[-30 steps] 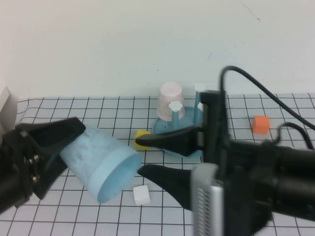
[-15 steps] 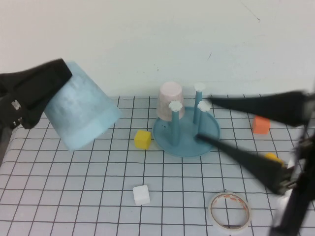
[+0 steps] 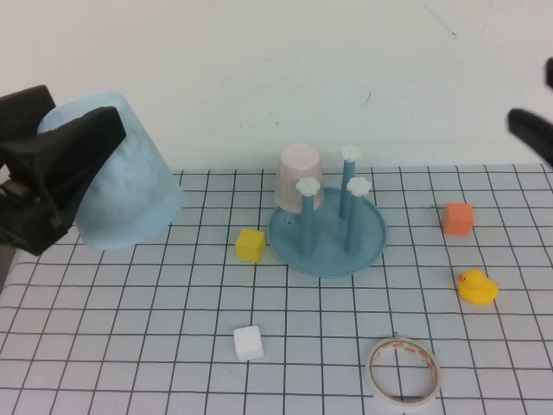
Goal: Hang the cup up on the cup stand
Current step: Place the cup on the cup holder
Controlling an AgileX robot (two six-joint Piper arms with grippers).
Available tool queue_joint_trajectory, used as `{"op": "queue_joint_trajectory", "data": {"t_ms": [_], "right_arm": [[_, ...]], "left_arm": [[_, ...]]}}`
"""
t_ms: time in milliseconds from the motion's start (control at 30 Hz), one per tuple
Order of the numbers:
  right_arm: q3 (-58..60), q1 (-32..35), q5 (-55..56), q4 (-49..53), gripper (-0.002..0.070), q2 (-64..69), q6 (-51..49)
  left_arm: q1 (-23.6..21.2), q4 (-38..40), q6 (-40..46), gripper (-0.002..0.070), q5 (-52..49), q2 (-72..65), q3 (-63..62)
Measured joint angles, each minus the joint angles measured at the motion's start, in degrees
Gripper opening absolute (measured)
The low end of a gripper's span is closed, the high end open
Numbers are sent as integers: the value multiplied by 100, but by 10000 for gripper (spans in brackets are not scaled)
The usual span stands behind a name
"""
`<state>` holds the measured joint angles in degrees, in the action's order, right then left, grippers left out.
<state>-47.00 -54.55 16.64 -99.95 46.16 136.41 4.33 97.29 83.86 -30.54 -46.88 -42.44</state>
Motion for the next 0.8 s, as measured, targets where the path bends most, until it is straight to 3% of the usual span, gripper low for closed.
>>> {"op": "queue_joint_trajectory", "data": {"t_ms": [367, 800], "right_arm": [[0, 0, 1494, -131, 241, -45, -59], [0, 0, 2013, -145, 230, -53, -61]], "left_arm": [[0, 0, 482, 522, 2, 0, 0], [0, 0, 911, 522, -28, -140, -40]]}}
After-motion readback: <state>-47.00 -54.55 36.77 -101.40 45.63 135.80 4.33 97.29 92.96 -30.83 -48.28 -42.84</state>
